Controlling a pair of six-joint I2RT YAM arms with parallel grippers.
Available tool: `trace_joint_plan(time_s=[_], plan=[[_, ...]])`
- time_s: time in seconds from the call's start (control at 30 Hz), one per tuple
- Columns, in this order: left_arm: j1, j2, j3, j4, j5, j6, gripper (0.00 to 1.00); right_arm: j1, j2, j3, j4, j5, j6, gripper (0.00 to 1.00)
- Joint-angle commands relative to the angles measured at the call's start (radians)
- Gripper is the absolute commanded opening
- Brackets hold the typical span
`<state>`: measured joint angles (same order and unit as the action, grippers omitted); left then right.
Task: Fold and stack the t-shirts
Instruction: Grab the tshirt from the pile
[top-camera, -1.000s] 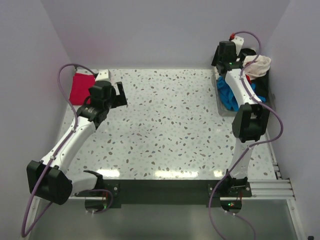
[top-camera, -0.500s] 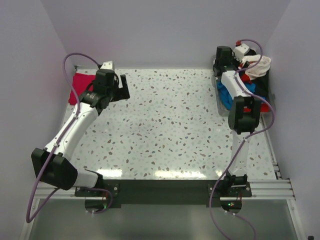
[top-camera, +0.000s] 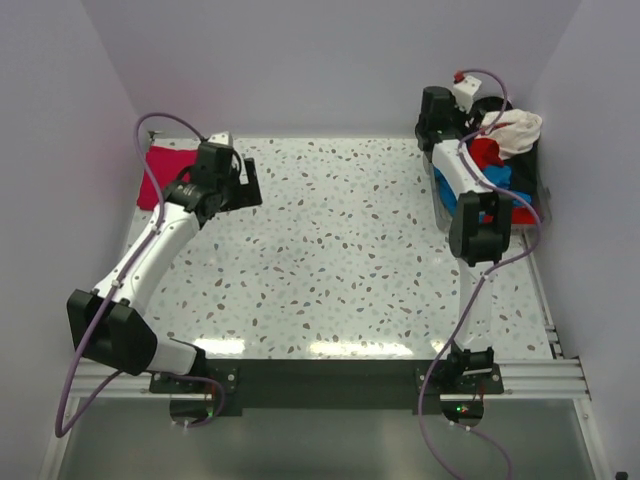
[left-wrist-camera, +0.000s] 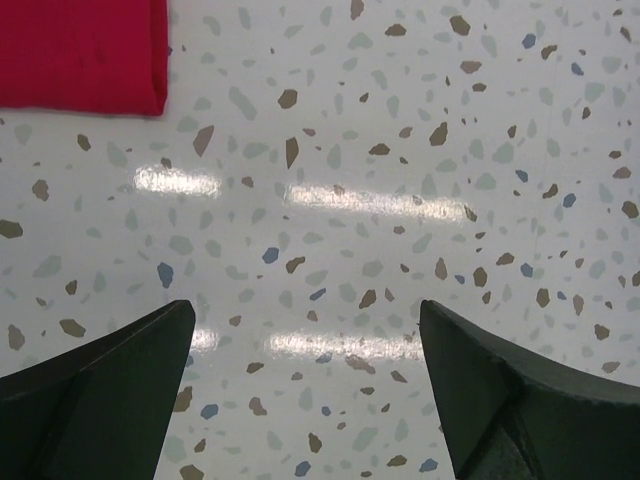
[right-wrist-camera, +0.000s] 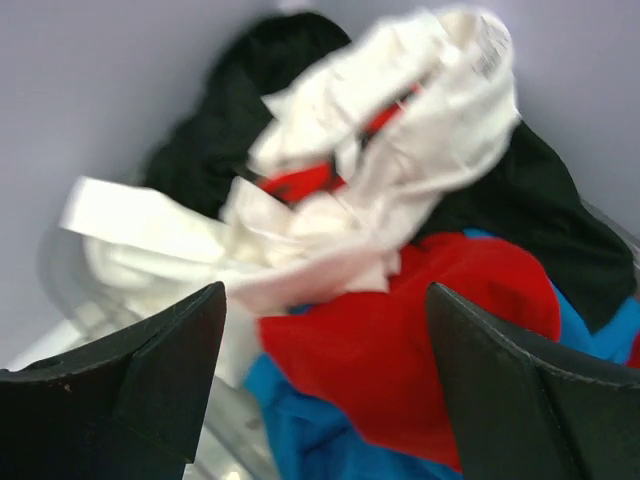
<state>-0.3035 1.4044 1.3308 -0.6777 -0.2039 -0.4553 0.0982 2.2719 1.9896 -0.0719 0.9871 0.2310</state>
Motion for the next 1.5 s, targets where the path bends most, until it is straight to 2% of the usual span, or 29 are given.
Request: trace_joint_plan(time_s=[0.0,0.1,0.17,0.27,0.5,0.73,1.0,1.17,1.47], plan=[[-0.003,-0.022,-0.07,0.01,0.027,-0.014,1.0,0.035,0.038,0.24,-0.067,-0.105,-0.033,0.84],[-0.002,-0.063,-0.143,0.027,0.05,-0.032,1.0,0.04,0.121,0.416,-0.193,-0.157,-0.002,0.84],[-0.003,-0.091,-0.174,0.033,0.064,-0.046,1.0,0.04,0.133,0.452,-0.235,-0.16,0.019,0.84],[-0.002,-0.126,-0.226,0.052,0.066,-0.051,1.0,0.04,0.097,0.396,-0.256,-0.131,0.042,0.85],[-0.002,-0.105,-0.228,0.07,0.107,-0.02,1.0,0.029,-0.021,0.255,-0.307,-0.053,0.044,0.89],[-0.002,-0.101,-0.255,0.09,0.112,-0.01,1.0,0.014,-0.034,0.27,-0.351,0.061,-0.002,0.91],[0.0,-0.09,-0.294,0.107,0.11,0.007,1.0,-0.051,-0.038,0.262,-0.45,0.051,0.074,0.91],[-0.002,-0.045,-0.251,0.09,0.121,0.024,1.0,-0.078,-0.034,0.253,-0.549,0.03,0.145,0.91],[0.001,-0.002,-0.205,0.086,0.12,0.032,1.0,-0.081,-0.031,0.186,-0.569,0.047,0.188,0.93]])
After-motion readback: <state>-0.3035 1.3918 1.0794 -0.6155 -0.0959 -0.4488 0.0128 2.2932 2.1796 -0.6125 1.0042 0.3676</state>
